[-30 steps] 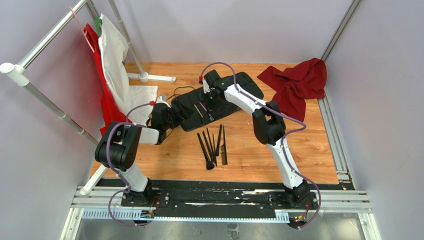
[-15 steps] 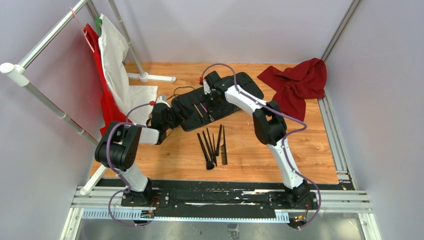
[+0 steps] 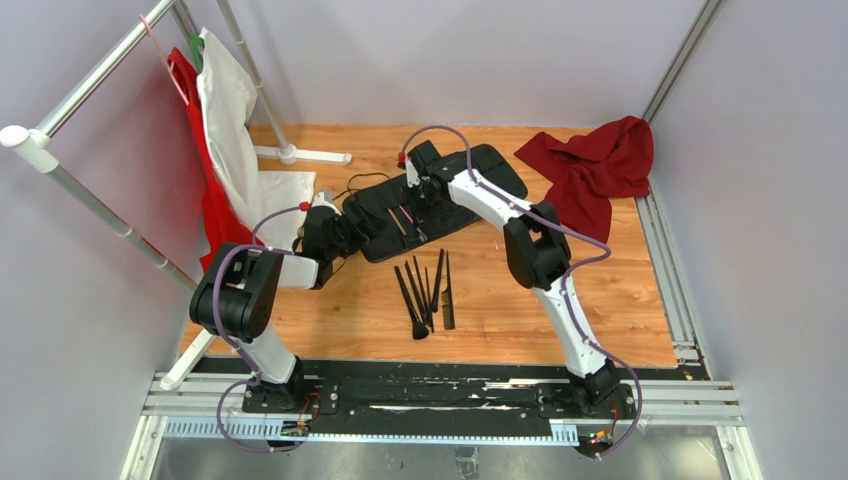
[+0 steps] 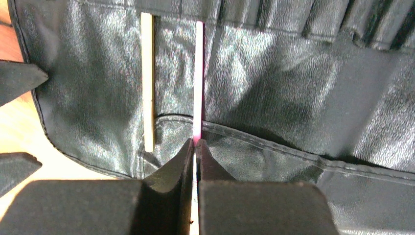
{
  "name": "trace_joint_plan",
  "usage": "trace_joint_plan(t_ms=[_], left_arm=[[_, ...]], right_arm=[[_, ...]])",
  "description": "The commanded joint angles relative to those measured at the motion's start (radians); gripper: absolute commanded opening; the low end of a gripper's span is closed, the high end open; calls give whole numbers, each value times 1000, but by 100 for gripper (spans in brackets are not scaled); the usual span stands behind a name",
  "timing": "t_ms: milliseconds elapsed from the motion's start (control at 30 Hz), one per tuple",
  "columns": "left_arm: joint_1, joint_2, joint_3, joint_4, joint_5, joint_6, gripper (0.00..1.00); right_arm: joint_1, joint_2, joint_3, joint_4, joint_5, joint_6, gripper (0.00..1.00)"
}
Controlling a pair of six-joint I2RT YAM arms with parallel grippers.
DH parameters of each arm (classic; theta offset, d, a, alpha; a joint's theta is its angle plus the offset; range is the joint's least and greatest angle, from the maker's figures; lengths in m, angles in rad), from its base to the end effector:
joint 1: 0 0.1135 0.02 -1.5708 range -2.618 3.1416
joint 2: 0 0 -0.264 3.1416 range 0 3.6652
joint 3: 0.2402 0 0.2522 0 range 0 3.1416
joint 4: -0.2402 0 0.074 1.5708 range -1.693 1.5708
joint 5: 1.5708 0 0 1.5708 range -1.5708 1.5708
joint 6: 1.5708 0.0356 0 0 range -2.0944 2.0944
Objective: Organize the makeup
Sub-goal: Place the makeup brush in the cosmetics bag.
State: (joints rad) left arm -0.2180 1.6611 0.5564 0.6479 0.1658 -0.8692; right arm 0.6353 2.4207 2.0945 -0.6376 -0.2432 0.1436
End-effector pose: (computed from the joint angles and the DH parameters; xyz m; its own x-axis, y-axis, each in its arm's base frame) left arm 0.2969 -0.0718 0.1364 -0.5513 -0.6495 -0.5237 -0.0979 0.6737 -0.7325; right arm 0.4227 0.3223 0.1769 -0.7526 -0.3823 -0.5362 -0.5848 0.7623 0.2774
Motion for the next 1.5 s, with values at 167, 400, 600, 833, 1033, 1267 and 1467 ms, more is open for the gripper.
trace_joint_plan(t_ms=[167,400,600,833,1033,1267,1467], left_arm=[[6,22,-9,-11,16,-6,98],[6,31,-15,1,25,-14,98],[6,33,-13,4,25,-15,98],[6,42,-12,5,23,-13,98],[7,47,-10,7,26,-14,98],[6,47,-12,8,26,-13,98],[6,51,-10,7,27,-13,98]], right_arm=[[1,116,108,9,-9,37,0],[-3,151,155,46,7,54,1],[-8,170,178,52,3,62,1],[-9,83,82,104,23,56,1],[-8,55,84,106,23,45,1],[-8,43,78,122,20,41,0],[-7,20,73,122,21,33,1]])
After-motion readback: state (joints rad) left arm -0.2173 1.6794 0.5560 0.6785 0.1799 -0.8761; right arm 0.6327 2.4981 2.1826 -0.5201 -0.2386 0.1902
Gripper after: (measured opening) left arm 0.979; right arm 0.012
